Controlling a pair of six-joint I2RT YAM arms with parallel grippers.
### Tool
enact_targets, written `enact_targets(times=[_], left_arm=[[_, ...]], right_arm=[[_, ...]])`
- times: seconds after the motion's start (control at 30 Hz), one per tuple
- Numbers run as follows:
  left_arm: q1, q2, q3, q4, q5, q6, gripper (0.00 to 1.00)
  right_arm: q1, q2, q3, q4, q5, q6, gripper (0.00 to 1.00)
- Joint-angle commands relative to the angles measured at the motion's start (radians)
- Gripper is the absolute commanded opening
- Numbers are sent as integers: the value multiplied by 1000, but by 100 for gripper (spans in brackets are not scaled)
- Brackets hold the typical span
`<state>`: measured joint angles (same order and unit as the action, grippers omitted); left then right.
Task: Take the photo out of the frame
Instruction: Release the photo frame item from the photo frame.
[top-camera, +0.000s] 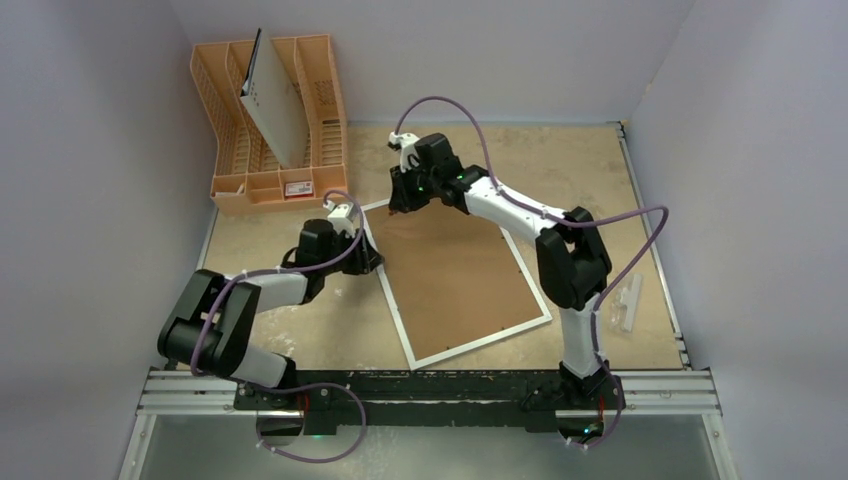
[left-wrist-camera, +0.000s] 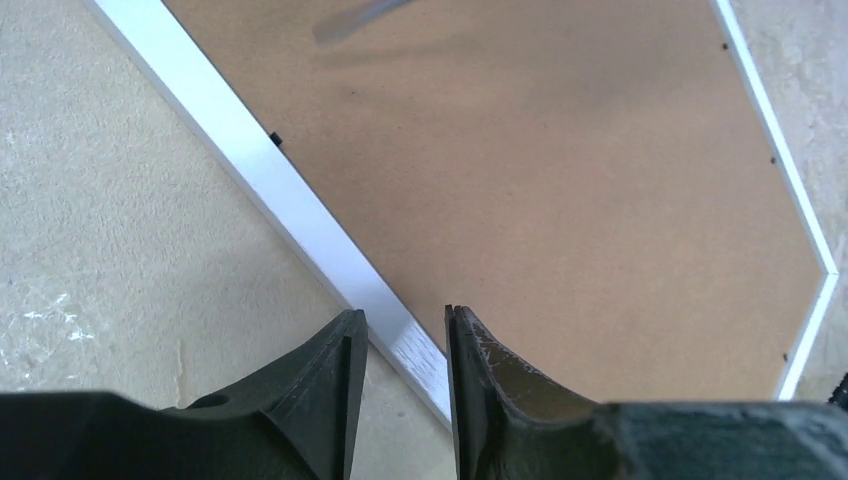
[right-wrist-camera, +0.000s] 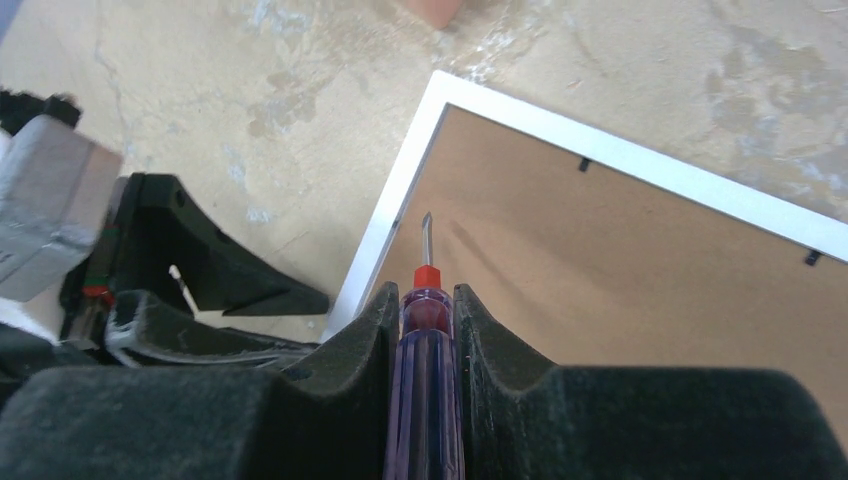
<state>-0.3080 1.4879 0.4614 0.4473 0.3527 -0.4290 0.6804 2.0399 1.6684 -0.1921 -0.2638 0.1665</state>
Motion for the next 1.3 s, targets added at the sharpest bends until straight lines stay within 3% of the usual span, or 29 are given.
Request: enact_targets(times=[0.0, 0.33, 0.77, 1.27], left_arm=[[7, -96, 17, -82, 4, -20, 38], [119, -238, 68, -263, -144, -65, 54], [153, 84, 302, -220, -69, -136, 55], [155, 264, 391, -201, -78, -154, 54]], right_arm=[[-20, -67, -49, 125, -72, 64, 0], [-66, -71, -148, 223, -176, 101, 0], [-67, -14, -153, 242, -215, 89, 0], [-67, 29, -154, 240, -270, 62, 0]])
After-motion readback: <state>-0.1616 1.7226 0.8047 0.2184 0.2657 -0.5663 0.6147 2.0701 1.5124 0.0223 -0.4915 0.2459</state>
